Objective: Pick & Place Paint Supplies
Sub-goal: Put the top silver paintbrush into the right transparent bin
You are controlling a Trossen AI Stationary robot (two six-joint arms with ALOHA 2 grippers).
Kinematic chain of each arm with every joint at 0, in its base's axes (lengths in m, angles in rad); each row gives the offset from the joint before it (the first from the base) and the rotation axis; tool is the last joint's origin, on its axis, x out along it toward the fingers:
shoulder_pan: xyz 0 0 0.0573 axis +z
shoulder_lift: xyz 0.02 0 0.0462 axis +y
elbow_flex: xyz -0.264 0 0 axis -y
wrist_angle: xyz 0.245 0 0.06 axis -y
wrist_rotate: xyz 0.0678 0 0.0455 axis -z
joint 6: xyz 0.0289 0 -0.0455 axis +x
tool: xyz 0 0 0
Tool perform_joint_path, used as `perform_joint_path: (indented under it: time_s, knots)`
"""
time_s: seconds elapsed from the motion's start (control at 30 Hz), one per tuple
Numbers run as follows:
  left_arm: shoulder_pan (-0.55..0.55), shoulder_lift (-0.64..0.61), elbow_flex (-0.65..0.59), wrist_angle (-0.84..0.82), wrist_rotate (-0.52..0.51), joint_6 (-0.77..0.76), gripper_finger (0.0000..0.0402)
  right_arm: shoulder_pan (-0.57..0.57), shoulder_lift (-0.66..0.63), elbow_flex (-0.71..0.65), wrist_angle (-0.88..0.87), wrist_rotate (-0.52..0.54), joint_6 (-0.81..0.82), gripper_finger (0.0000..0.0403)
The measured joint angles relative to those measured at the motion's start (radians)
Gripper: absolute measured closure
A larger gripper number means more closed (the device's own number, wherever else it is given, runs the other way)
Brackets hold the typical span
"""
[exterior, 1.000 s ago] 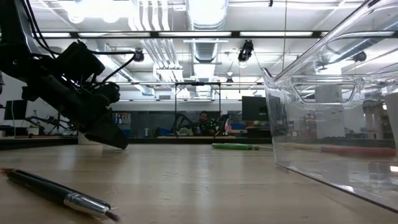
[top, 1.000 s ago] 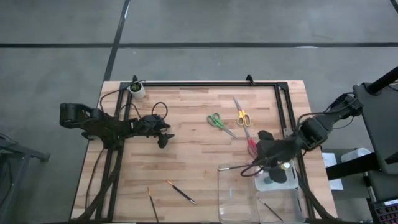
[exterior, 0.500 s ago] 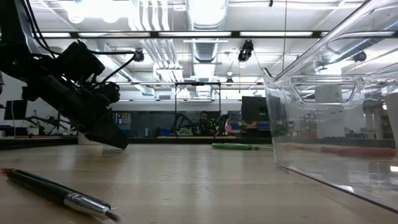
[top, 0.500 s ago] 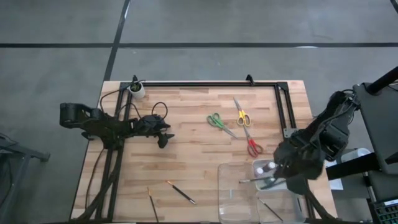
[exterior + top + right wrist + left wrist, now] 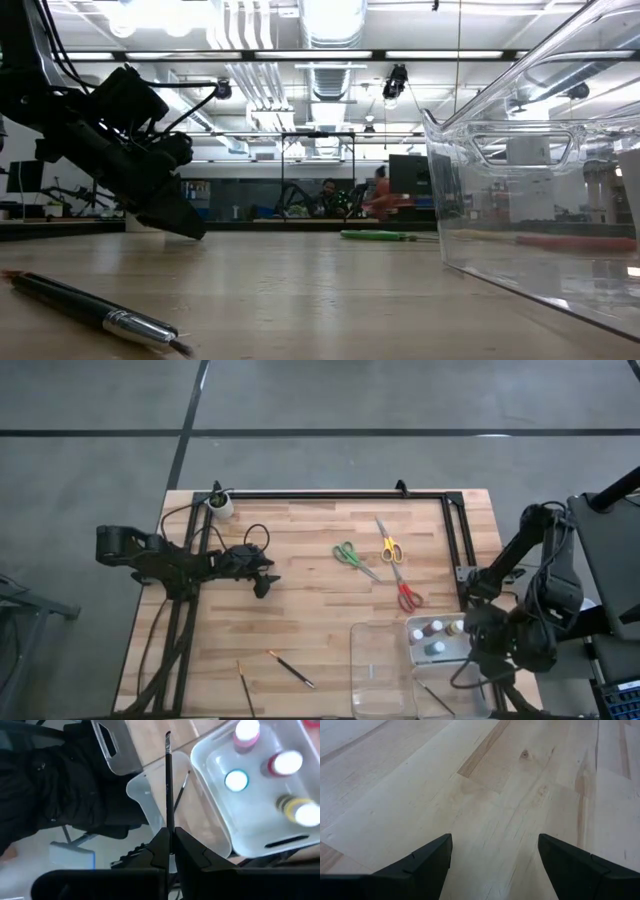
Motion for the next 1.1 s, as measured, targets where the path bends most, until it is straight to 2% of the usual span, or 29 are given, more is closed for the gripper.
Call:
perform_joint_path:
  time_s: [0.17, 0.33, 0.6, 1.1]
  knots:
    - [0.0, 0.0, 0.0, 0.0, 0.0, 0.0, 0.0098, 0.049, 0.033, 0.0, 0.008, -0.008, 0.125, 0.0391]
    - [0.0, 0.0, 0.0, 0.0, 0.0, 0.0, 0.0098, 0.084, 0.084, 0.0, 0.06, -0.058, 0.201, 0.0391]
    - [0.0, 0.0, 0.0, 0.0, 0.0, 0.0, 0.0098, 0.126, 0.168, -0.001, 0.081, -0.07, 0.207, 0.0391]
    - [0.0, 0.0, 0.0, 0.0, 0.0, 0.0, 0.0098, 0.128, 0.289, -0.001, 0.086, -0.077, 0.208, 0.0391]
